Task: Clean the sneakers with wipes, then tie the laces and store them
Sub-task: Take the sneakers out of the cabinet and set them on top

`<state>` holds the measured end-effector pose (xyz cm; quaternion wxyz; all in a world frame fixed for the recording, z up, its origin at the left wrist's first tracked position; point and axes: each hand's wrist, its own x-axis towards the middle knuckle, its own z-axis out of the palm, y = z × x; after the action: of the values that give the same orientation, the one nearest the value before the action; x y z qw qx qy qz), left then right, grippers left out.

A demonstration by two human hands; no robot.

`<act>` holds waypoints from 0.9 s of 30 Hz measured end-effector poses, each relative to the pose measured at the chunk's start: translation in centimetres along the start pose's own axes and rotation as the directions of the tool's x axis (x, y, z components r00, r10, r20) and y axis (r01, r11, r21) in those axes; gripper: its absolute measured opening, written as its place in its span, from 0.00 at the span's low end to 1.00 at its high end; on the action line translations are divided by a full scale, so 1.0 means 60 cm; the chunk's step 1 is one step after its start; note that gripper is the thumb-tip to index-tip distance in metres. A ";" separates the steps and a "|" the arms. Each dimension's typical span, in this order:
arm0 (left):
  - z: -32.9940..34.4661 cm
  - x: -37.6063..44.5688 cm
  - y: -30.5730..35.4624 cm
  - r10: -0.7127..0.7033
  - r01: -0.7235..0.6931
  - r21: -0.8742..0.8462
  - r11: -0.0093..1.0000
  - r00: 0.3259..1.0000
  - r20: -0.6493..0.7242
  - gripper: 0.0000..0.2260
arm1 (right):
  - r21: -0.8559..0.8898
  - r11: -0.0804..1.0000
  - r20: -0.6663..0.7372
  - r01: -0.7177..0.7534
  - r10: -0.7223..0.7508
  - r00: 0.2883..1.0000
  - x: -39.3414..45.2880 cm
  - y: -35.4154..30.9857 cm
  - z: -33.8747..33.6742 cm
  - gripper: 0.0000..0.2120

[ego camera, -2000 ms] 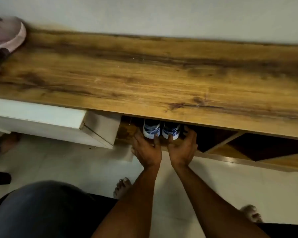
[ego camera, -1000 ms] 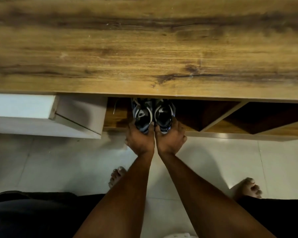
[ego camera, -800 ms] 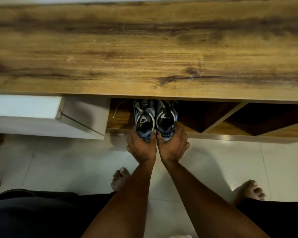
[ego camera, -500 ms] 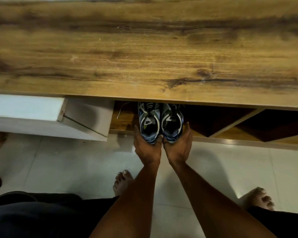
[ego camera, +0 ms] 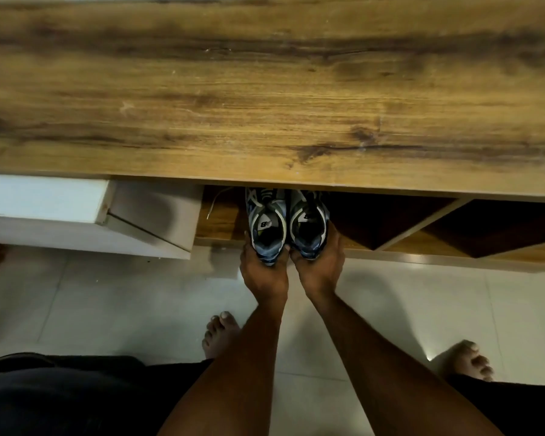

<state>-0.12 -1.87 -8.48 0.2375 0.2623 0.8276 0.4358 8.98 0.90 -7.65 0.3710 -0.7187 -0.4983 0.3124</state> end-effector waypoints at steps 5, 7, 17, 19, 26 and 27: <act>-0.026 -0.032 0.031 -0.033 0.034 0.068 0.997 0.999 -0.014 0.36 | -0.023 1.000 -0.015 0.017 -0.018 1.000 -0.018 -0.021 -0.026 0.44; -0.035 -0.044 0.044 -0.056 0.057 0.102 0.993 0.998 -0.014 0.34 | -0.039 0.999 0.007 0.005 -0.005 1.000 -0.027 -0.030 -0.039 0.43; -0.088 -0.084 0.135 -0.028 0.028 0.152 0.988 1.000 -0.008 0.29 | -0.156 0.986 0.025 -0.055 0.059 0.998 -0.071 -0.103 -0.119 0.36; -0.098 -0.093 0.147 -0.015 0.015 0.164 0.986 1.000 -0.002 0.28 | -0.201 0.978 0.012 -0.063 0.067 0.998 -0.078 -0.121 -0.140 0.36; -0.142 -0.143 0.194 -0.030 0.031 0.202 0.979 1.000 -0.008 0.27 | -0.365 0.930 0.034 -0.052 0.069 0.997 -0.101 -0.175 -0.213 0.34; -0.150 -0.150 0.200 -0.041 0.040 0.201 0.979 0.999 0.000 0.27 | -0.375 0.925 0.035 -0.059 0.078 0.996 -0.107 -0.182 -0.221 0.33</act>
<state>3.74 -7.21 7.73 0.2203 0.2687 0.8720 0.3447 12.57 -5.62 9.10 0.2038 -0.7853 -0.5322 0.2420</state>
